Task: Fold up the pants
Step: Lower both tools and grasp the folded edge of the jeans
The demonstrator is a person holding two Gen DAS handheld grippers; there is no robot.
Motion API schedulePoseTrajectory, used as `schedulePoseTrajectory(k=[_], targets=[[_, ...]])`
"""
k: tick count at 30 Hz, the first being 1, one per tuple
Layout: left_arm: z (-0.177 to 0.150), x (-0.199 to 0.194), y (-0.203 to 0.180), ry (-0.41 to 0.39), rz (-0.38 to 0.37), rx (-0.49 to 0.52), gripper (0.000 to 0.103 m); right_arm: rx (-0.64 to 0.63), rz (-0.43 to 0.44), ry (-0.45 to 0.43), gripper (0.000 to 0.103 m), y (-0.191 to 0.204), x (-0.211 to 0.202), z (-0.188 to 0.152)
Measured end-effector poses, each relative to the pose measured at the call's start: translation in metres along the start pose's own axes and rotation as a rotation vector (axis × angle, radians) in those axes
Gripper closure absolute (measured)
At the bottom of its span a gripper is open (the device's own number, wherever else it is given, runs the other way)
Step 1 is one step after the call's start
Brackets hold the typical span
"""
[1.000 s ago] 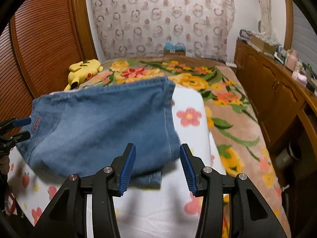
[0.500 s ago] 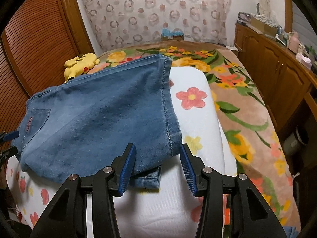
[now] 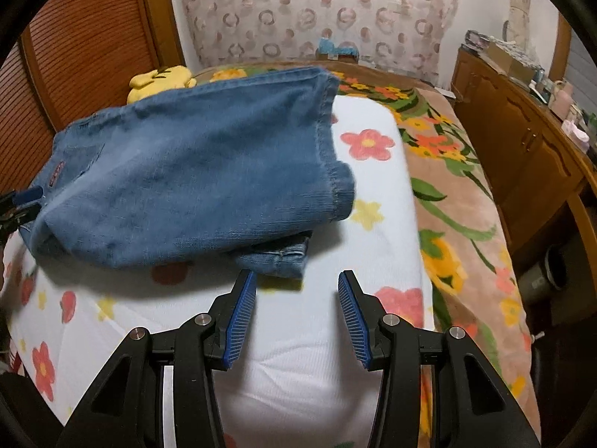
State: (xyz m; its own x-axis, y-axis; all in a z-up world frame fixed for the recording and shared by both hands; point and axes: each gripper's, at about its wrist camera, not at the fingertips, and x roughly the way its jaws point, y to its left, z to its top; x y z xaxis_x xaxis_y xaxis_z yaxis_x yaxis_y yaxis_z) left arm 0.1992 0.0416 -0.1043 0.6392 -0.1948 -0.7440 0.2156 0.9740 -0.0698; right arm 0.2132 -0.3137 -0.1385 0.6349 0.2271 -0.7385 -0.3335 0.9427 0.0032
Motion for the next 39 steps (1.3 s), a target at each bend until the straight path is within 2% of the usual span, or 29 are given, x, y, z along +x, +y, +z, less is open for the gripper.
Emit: schedulePoseTrajectory(k=[2, 4, 5, 7, 12, 15, 18, 21, 27, 34, 36, 39], targets=[[-0.001, 0.003, 0.003, 0.01, 0.002, -0.008, 0.03, -0.015, 0.005, -0.001, 0.055, 0.003, 0.003, 0.004], [-0.004, 0.006, 0.006, 0.021, 0.009, -0.016, 0.03, -0.031, 0.001, 0.003, 0.065, 0.006, 0.008, 0.007], [-0.005, 0.007, 0.007, 0.026, 0.017, -0.016, 0.03, -0.038, 0.007, 0.001, 0.075, 0.008, 0.009, 0.008], [-0.008, 0.008, 0.009, 0.029, 0.02, -0.017, 0.03, -0.058, 0.004, -0.016, 0.085, 0.01, 0.005, 0.009], [-0.009, 0.01, 0.013, 0.039, 0.039, -0.015, 0.03, -0.038, -0.008, -0.117, 0.089, -0.003, -0.029, 0.011], [-0.008, 0.013, 0.015, 0.047, 0.033, -0.014, 0.03, -0.042, -0.034, -0.149, 0.089, -0.007, -0.05, 0.011], [-0.008, 0.013, 0.015, 0.043, 0.025, -0.013, 0.03, -0.058, -0.055, -0.128, 0.089, -0.005, -0.05, 0.003], [-0.009, 0.012, 0.017, 0.039, 0.028, -0.013, 0.03, -0.035, -0.04, -0.064, 0.089, -0.009, -0.033, -0.006], [-0.013, -0.011, 0.029, 0.012, 0.054, -0.037, 0.03, 0.027, 0.011, -0.072, 0.087, -0.015, -0.031, -0.015], [-0.023, -0.054, 0.071, -0.055, 0.15, -0.105, 0.03, 0.046, -0.011, -0.121, 0.073, -0.016, -0.04, -0.007], [-0.027, -0.06, 0.088, -0.057, 0.181, -0.13, 0.03, 0.059, -0.018, -0.139, 0.062, -0.015, -0.039, -0.008], [-0.033, -0.063, 0.113, -0.046, 0.224, -0.168, 0.03, 0.074, 0.007, -0.155, 0.06, -0.01, -0.033, -0.008]])
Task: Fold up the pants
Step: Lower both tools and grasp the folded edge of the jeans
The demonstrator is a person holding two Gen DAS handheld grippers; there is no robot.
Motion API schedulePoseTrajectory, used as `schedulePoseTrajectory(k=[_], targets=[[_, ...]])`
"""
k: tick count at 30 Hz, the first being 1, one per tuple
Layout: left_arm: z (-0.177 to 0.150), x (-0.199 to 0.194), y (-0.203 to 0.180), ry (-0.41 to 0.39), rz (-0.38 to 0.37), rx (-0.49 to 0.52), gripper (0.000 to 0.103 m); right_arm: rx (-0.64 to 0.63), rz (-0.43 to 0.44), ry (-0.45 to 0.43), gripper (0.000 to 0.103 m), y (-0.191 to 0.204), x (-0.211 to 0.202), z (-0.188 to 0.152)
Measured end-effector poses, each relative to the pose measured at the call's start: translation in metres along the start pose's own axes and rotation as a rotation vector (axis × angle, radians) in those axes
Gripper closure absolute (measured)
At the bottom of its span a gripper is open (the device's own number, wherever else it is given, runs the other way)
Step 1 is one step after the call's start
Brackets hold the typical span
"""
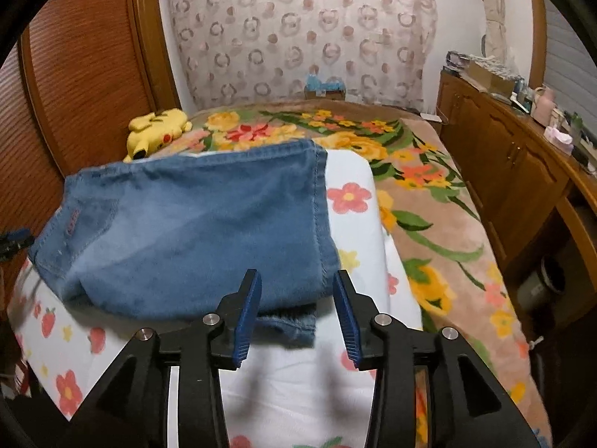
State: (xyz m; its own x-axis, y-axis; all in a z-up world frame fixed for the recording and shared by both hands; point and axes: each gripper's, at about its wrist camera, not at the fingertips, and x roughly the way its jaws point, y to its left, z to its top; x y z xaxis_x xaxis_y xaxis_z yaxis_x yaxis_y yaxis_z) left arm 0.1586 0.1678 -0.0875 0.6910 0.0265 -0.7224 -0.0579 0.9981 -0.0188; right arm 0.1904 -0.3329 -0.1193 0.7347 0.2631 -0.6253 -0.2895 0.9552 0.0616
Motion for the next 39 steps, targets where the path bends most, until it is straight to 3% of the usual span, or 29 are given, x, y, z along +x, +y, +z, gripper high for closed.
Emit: schedulePoseTrajectory(k=[5, 15, 19, 21, 22, 23, 25, 30, 39], targets=[[-0.007, 0.011, 0.02, 0.028, -0.002, -0.05, 0.041, -0.004, 0.037, 0.017, 0.058, 0.01, 0.019, -0.001], [-0.024, 0.029, 0.023, 0.078, -0.033, -0.104, 0.044, 0.007, 0.047, 0.071, 0.058, 0.005, 0.046, -0.001], [-0.027, 0.029, 0.022, 0.082, -0.07, -0.109, 0.058, 0.016, 0.043, 0.099, 0.058, 0.006, 0.056, -0.001], [-0.028, 0.027, 0.021, 0.078, -0.082, -0.104, 0.07, 0.018, 0.043, 0.106, 0.058, 0.009, 0.06, 0.0], [-0.027, 0.024, 0.019, 0.073, -0.097, -0.102, 0.085, 0.016, 0.041, 0.11, 0.058, 0.009, 0.062, 0.0], [-0.025, 0.019, 0.016, 0.063, -0.095, -0.097, 0.088, 0.013, 0.039, 0.11, 0.058, 0.01, 0.063, 0.001], [-0.023, 0.006, 0.01, 0.033, -0.07, -0.066, 0.09, 0.009, 0.035, 0.111, 0.058, 0.013, 0.064, 0.002], [-0.017, -0.028, 0.02, -0.033, -0.056, -0.115, 0.09, 0.008, 0.036, 0.111, 0.058, 0.014, 0.064, 0.004], [-0.02, -0.022, 0.023, 0.004, -0.019, -0.115, 0.087, 0.026, 0.026, 0.089, 0.058, 0.01, 0.054, 0.002]])
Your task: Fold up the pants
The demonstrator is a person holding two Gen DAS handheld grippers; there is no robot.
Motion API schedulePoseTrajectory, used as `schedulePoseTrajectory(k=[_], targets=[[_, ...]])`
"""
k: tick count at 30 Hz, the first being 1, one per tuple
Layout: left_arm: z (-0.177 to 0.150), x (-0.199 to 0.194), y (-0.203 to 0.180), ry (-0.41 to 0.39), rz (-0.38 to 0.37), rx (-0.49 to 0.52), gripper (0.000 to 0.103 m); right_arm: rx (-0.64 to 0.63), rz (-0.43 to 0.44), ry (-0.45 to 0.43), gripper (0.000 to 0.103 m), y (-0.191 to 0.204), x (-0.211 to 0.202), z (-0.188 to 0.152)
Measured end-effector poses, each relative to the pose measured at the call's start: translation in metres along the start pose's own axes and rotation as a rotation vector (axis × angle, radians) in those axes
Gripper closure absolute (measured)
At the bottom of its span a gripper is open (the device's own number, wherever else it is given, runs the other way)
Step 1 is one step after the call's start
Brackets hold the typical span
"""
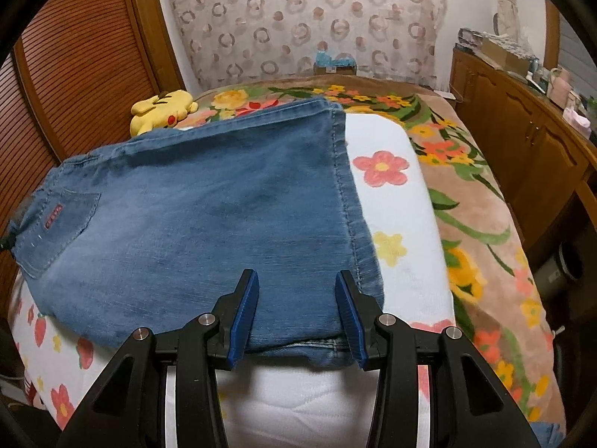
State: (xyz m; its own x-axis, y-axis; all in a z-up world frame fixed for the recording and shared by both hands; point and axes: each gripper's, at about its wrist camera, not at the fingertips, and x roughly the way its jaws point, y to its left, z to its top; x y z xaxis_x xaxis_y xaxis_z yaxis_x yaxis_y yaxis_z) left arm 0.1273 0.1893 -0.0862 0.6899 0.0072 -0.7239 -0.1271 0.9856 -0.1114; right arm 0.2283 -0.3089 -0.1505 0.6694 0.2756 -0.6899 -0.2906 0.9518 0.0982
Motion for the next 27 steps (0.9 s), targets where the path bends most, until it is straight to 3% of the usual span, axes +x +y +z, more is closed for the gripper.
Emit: schedulePoseTrajectory(k=[3, 5, 9, 11, 12, 27], targets=[[0.004, -0.004, -0.003, -0.019, 0.011, -0.002, 0.074, 0.006, -0.001, -0.006, 0.058, 0.003, -0.004, -0.003], [0.006, -0.009, -0.005, -0.04, 0.009, 0.001, 0.059, 0.004, -0.003, -0.007, 0.058, 0.004, -0.006, -0.005], [0.015, -0.013, -0.013, -0.069, 0.01, 0.029, 0.048, 0.008, -0.001, -0.017, 0.058, 0.006, -0.01, -0.006], [0.018, -0.015, -0.017, -0.086, -0.008, 0.026, 0.03, 0.009, 0.005, -0.021, 0.058, 0.002, -0.012, -0.004], [0.021, -0.014, -0.02, -0.091, -0.028, 0.024, 0.027, 0.009, 0.007, -0.023, 0.058, 0.001, -0.014, -0.005], [0.036, 0.032, -0.088, -0.05, -0.102, 0.132, 0.025, 0.024, 0.002, -0.024, 0.052, -0.008, -0.015, -0.004]])
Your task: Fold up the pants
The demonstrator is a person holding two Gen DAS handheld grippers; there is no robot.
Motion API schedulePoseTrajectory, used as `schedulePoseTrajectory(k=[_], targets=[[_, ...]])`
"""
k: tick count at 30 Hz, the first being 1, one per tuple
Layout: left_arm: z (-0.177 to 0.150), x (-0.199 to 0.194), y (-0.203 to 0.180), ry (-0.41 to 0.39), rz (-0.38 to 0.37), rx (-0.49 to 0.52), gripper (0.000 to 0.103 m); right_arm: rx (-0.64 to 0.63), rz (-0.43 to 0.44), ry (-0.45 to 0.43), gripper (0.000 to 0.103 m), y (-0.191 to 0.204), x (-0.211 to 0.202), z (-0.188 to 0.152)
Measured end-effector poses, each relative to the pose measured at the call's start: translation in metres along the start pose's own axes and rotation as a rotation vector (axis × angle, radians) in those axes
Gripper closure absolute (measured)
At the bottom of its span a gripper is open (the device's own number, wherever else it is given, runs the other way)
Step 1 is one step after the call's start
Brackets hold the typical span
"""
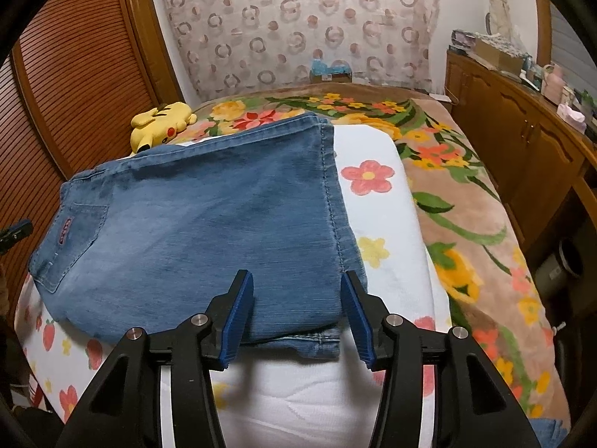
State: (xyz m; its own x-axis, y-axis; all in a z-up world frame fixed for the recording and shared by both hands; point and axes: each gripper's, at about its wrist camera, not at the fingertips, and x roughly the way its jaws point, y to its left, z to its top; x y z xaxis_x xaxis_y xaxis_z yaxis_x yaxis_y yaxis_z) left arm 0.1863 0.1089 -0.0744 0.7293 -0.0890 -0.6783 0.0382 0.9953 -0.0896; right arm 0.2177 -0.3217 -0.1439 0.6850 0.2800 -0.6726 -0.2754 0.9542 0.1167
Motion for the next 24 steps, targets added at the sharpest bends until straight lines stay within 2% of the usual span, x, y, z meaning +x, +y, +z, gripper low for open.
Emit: schedulePoseTrajectory(k=[12, 21, 22, 23, 24], targets=[[-0.001, 0.023, -0.052, 0.042, -0.094, 0.074, 0.025, 0.024, -0.039, 0.028, 0.052, -0.008, 0.004, 0.001], [-0.004, 0.03, -0.07, 0.064, -0.114, 0.102, 0.025, 0.022, -0.019, 0.049, 0.052, -0.011, 0.001, -0.006], [-0.004, 0.03, -0.071, 0.066, -0.115, 0.105, 0.025, 0.018, -0.022, 0.049, 0.053, -0.01, 0.0, -0.006], [-0.004, 0.031, -0.071, 0.068, -0.116, 0.107, 0.025, 0.007, -0.016, 0.053, 0.063, -0.008, 0.0, -0.005], [-0.005, 0.031, -0.072, 0.072, -0.116, 0.109, 0.025, -0.008, -0.01, 0.053, 0.069, -0.006, -0.001, -0.004]])
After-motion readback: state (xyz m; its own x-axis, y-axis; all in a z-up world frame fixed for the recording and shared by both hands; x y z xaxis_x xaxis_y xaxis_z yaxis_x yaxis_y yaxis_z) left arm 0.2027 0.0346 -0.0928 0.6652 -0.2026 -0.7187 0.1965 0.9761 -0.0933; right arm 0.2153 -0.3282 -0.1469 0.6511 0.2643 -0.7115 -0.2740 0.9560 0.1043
